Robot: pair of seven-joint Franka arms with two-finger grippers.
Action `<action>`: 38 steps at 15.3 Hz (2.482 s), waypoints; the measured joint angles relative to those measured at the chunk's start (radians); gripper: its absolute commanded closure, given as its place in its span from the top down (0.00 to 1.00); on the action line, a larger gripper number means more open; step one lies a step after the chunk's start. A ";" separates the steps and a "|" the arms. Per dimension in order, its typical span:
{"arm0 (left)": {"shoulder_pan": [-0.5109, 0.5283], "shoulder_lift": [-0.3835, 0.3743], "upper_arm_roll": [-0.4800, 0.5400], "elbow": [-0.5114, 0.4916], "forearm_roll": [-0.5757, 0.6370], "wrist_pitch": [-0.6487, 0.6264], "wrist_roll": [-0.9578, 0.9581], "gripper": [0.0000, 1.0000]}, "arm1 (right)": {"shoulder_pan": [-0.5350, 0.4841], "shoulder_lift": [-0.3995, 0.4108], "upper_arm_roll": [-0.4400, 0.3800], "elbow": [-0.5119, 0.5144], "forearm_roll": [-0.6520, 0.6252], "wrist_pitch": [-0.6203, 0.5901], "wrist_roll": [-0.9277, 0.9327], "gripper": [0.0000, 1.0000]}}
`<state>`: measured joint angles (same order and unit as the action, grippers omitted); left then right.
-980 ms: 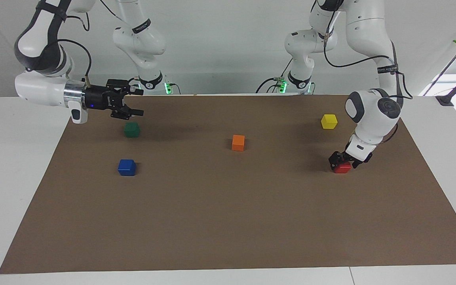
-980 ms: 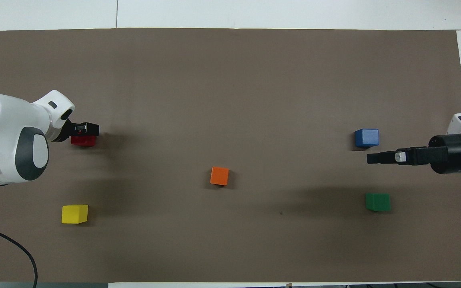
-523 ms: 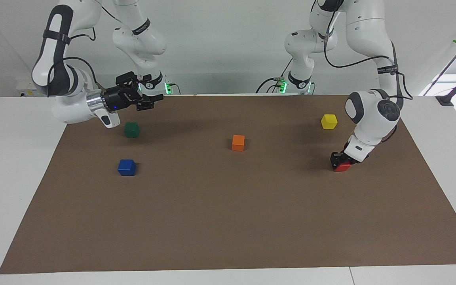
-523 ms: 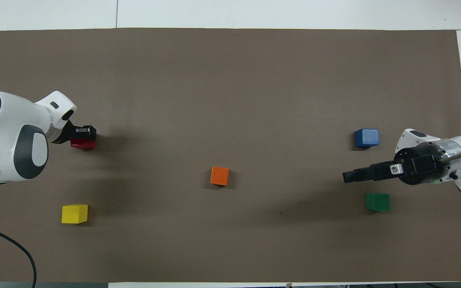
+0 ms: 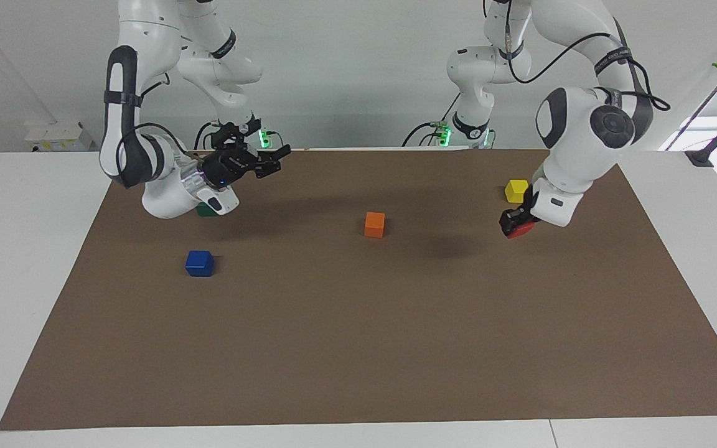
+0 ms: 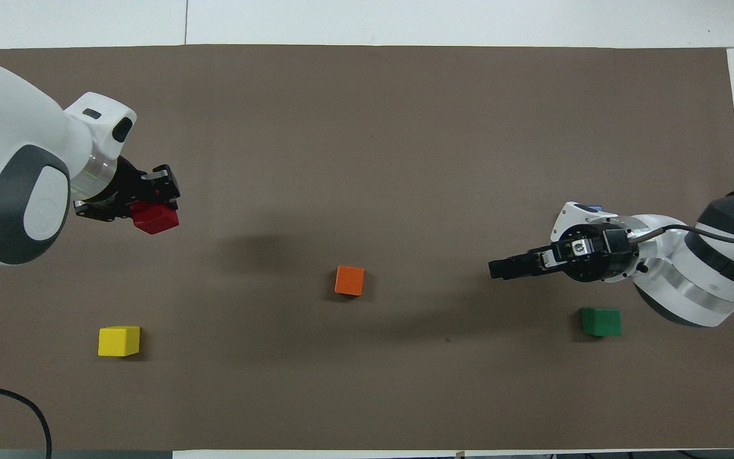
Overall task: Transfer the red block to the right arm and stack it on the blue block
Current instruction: 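Lift the red cube with the left gripper while the right gripper approaches, then bring the red cube into the open right gripper, then close the right gripper on the red cube and open the left gripper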
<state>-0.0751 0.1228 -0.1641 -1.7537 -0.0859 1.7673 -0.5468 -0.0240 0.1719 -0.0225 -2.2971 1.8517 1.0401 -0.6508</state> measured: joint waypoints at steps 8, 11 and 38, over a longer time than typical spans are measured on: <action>-0.038 -0.172 -0.039 -0.004 -0.415 -0.093 -0.486 0.00 | 0.131 0.036 0.000 -0.016 0.134 0.002 0.000 1.00; -0.055 -0.191 -0.044 -0.056 -0.589 -0.091 -0.682 0.00 | 0.195 0.037 0.000 -0.036 0.218 0.002 -0.007 1.00; -0.234 -0.405 -0.124 -0.329 -0.663 0.302 -1.448 0.00 | 0.373 0.224 0.067 0.022 0.357 -0.105 -0.336 0.00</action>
<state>-0.3091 -0.2827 -0.2883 -2.0829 -0.7488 2.0695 -1.9949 0.3485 0.3954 0.0447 -2.2747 2.2091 0.9355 -0.9866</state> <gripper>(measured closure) 0.458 0.441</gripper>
